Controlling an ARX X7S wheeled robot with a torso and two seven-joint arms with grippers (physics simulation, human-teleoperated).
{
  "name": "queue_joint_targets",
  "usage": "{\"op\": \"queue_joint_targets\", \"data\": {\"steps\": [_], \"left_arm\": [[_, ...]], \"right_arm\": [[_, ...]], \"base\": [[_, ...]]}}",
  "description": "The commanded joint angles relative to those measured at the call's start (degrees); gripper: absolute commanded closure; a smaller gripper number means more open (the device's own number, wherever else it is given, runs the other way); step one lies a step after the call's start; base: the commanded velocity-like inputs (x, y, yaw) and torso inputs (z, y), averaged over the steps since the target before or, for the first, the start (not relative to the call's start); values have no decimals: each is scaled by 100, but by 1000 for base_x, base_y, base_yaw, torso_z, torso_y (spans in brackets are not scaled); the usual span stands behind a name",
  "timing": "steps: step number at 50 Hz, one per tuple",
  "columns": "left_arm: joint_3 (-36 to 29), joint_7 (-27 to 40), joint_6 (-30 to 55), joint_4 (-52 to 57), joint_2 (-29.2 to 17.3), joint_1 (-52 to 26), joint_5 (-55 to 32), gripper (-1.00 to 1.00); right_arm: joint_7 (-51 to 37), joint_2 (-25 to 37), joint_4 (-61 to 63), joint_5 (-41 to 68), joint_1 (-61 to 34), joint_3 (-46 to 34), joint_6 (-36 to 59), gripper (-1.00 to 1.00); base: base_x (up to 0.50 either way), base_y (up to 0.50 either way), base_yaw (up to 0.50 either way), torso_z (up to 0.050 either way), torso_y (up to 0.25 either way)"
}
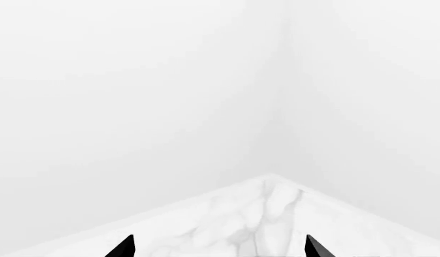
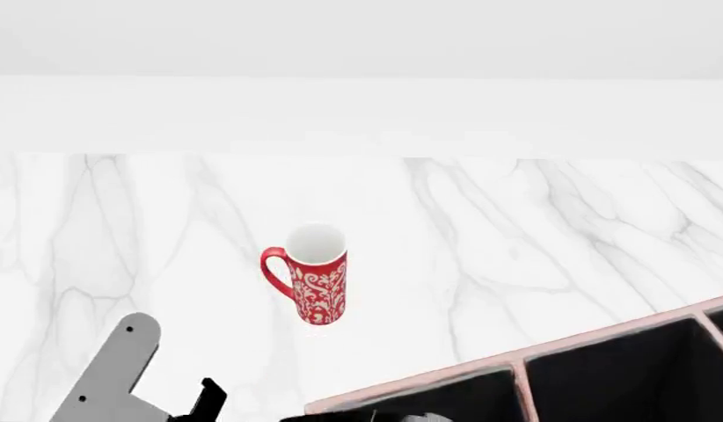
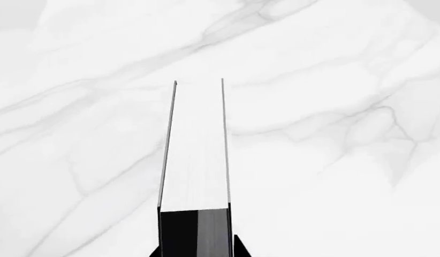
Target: Pick up the book and place it in the right compartment of the caddy.
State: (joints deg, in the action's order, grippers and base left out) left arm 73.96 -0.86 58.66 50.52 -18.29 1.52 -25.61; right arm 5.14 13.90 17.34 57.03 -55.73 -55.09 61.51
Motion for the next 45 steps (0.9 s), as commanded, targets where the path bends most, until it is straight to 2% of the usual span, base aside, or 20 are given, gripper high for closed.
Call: {"op": "queue_joint_targets", "data": {"steps": [1, 2, 3, 15, 29, 45], "left_arm": [[25, -68, -34, 22, 124, 24, 129, -100], [-40, -37, -12, 41, 122, -11, 124, -100], [-64, -23, -9, 36, 117, -22, 128, -100], [-149, 24, -4, 27, 88, -56, 115, -100], [-208, 32, -102, -35, 123, -23, 136, -100], [-256, 34, -187, -125, 122, -7, 146, -100]], "right_arm": [[-429, -152, 219, 592, -510, 950, 446, 100], [-866, 115, -235, 590, -1014, 1687, 465, 100], [-953, 135, -331, 662, -1071, 1827, 500, 100], [-929, 353, -799, 556, -1364, 2058, 388, 100], [-1357, 642, -1125, 641, -1638, 2483, 539, 100], [-2293, 1481, -1061, 985, -1484, 3468, 700, 100]], "base": [[0, 0, 0, 0, 0], [0, 0, 0, 0, 0], [0, 0, 0, 0, 0], [0, 0, 0, 0, 1], [0, 0, 0, 0, 1], [0, 0, 0, 0, 1]]}}
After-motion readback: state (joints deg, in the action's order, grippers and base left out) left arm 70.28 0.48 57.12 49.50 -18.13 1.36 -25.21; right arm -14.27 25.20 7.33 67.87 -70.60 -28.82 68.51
